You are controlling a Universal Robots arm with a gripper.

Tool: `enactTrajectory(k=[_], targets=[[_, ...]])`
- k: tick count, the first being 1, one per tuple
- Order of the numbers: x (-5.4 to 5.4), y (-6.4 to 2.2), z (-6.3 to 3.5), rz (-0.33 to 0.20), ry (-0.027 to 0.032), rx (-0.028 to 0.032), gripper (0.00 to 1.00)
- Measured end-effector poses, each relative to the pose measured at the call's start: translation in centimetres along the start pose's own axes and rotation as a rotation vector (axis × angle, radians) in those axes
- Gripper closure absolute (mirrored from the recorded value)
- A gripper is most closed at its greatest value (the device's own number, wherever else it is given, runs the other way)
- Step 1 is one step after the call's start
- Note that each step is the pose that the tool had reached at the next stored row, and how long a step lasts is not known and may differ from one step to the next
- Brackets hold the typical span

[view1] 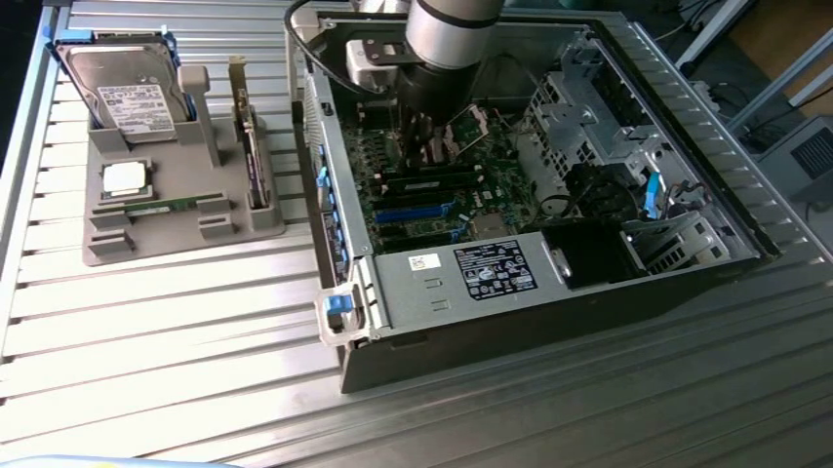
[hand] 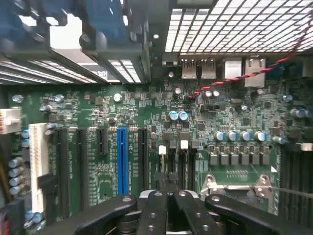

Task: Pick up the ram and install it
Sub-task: 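Press down the ram until it locks into place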

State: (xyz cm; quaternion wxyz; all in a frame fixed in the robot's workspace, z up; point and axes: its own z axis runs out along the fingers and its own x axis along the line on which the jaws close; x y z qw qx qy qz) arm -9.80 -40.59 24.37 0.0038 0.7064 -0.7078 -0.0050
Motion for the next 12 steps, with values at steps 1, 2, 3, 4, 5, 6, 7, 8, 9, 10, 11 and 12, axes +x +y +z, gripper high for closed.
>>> enactTrajectory(k=[1, 2, 3, 4, 5, 6, 7, 8, 9, 10, 11, 12], targets=[[0.0, -0.12, -0.48, 0.000, -0.0001, 0.0000, 0.89], [0.0, -0.30, -0.63, 0.000, -0.0001, 0.0000, 0.89], [0.0, -0.54, -0.67, 0.000, -0.0004, 0.0002, 0.89], [0.0, -0.98, -0.69, 0.000, -0.0002, 0.0001, 0.89], [0.0, -1.37, -0.70, 0.000, -0.0001, 0.0000, 0.89], [0.0, -1.96, -0.71, 0.000, 0.0000, -0.0001, 0.89], [0.0, -2.62, -0.72, 0.000, -0.0001, 0.0000, 0.89], [0.0, -3.04, -0.73, 0.000, 0.0000, -0.0001, 0.89], [0.0, -3.57, -0.77, 0.000, 0.0000, 0.0000, 0.89], [0.0, -3.79, -0.81, 0.000, 0.0001, -0.0001, 0.89], [0.0, -4.32, -0.95, 0.000, -0.0001, 0.0000, 0.89], [0.0, -4.64, -1.12, 0.000, -0.0001, 0.0000, 0.89]])
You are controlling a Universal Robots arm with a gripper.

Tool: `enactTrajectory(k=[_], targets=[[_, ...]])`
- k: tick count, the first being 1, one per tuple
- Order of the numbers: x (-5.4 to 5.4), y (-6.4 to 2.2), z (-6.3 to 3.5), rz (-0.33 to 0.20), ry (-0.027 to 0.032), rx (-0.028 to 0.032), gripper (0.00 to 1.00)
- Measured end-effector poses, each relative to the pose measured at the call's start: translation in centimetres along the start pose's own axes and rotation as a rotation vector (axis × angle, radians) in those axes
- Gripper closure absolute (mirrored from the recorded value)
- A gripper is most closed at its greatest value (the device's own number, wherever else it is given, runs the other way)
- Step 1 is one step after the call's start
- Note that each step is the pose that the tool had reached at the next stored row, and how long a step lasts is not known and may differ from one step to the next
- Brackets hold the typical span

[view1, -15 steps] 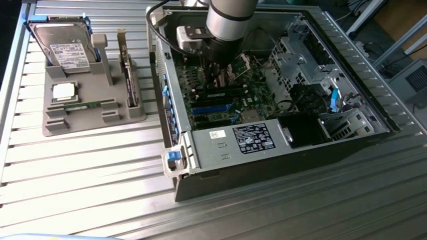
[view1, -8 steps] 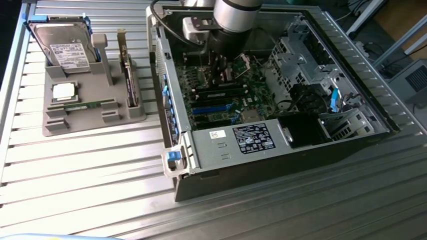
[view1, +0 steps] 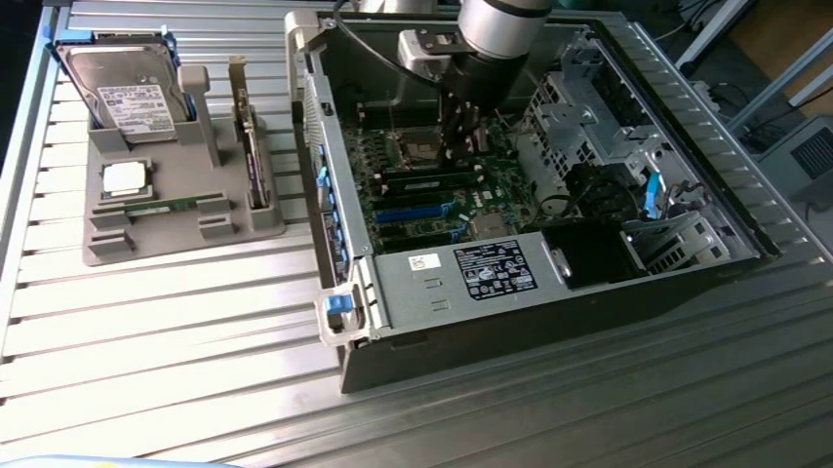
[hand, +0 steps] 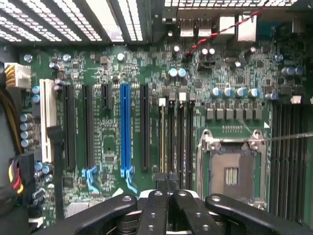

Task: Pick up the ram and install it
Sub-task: 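Press down the ram until it locks into place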

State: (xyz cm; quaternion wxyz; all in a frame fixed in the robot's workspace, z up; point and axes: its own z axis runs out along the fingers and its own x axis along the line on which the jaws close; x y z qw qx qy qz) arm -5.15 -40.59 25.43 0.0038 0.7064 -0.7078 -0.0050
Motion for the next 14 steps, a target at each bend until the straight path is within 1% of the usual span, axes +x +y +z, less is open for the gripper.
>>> enactTrajectory(k=[1, 5, 7, 9, 10, 11, 14], targets=[[0.0, -0.31, -0.19, 0.000, 0.0000, 0.0000, 0.89], [0.0, -0.89, -0.62, 0.000, 0.0000, 0.0000, 0.89], [0.0, -1.16, -0.98, 0.000, 0.0001, 0.0000, 0.89], [0.0, -1.74, -2.06, 0.000, 0.0001, 0.0000, 0.89], [0.0, -1.88, -2.28, 0.000, 0.0000, 0.0000, 0.89], [0.0, -2.12, -2.74, 0.000, 0.0000, 0.0000, 0.89], [0.0, -2.44, -4.04, 0.000, 0.0000, 0.0000, 0.89]])
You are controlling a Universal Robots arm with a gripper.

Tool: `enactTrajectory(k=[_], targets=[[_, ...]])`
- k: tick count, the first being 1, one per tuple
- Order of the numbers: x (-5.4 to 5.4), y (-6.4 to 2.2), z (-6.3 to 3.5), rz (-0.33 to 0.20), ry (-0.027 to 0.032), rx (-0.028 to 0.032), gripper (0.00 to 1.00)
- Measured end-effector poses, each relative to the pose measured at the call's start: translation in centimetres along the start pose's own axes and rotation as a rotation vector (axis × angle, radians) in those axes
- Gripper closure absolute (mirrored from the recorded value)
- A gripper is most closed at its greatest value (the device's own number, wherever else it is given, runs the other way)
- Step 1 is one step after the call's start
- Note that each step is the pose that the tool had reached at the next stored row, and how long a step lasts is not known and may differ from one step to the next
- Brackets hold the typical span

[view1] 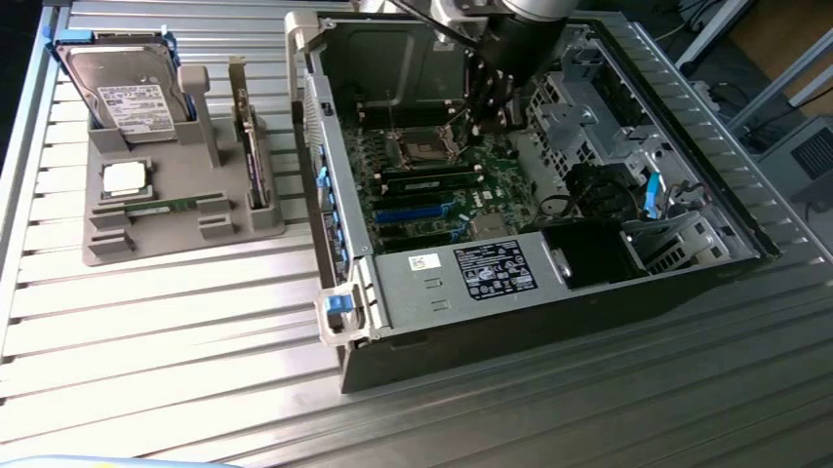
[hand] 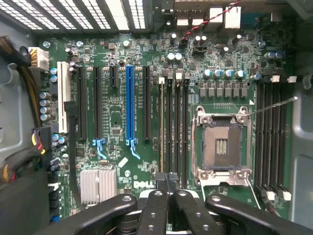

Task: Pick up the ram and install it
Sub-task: 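Press down the ram until it locks into place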

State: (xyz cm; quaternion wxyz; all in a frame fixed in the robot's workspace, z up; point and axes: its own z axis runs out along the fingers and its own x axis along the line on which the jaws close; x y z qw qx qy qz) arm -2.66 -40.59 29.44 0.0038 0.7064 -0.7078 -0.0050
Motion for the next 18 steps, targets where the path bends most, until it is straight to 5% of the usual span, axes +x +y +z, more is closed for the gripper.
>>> enactTrajectory(k=[8, 18], targets=[[0.0, -2.20, -1.15, 0.000, 0.0000, -0.0002, 0.89], [0.0, -2.67, -2.36, 0.000, -0.0001, -0.0002, 0.89]])
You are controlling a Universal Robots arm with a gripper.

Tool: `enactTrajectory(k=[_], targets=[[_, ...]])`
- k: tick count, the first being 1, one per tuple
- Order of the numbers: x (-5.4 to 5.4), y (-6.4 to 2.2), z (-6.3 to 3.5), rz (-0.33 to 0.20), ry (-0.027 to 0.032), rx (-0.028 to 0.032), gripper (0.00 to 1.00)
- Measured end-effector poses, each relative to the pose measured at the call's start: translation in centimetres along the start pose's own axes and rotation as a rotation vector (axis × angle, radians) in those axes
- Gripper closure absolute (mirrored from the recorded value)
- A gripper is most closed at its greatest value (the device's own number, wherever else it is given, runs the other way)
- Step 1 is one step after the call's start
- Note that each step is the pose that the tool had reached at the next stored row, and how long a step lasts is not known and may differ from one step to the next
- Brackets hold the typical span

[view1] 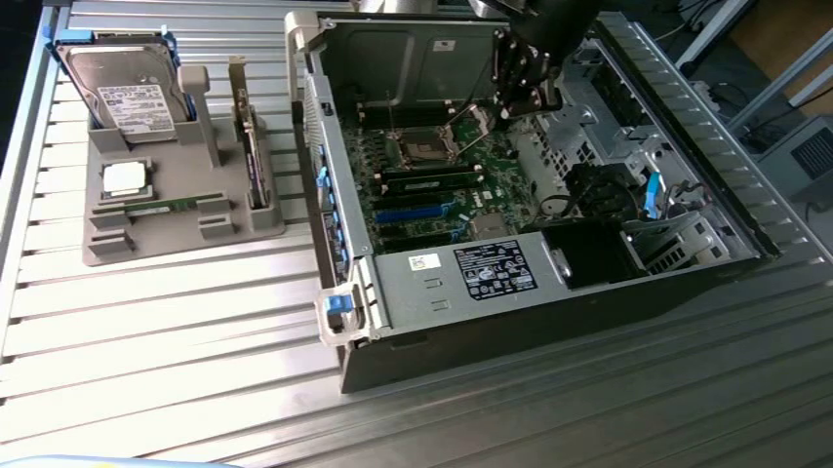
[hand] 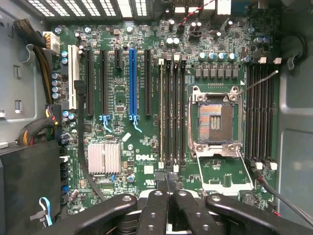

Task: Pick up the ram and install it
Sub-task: 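Press down the ram until it locks into place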

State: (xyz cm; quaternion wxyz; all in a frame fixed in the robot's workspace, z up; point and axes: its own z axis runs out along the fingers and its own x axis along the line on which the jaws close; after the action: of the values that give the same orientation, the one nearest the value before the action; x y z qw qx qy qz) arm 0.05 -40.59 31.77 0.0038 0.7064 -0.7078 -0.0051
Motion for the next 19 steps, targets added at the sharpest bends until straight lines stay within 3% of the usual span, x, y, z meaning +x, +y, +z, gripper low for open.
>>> enactTrajectory(k=[10, 13, 19], targets=[[0.00, 0.00, 0.00, 0.000, 0.0000, 0.0001, 0.89], [0.00, 0.00, 0.02, 0.076, -0.0008, 0.0001, 0.89], [0.00, 0.00, 0.09, 0.169, -0.0020, 0.0003, 0.89]])
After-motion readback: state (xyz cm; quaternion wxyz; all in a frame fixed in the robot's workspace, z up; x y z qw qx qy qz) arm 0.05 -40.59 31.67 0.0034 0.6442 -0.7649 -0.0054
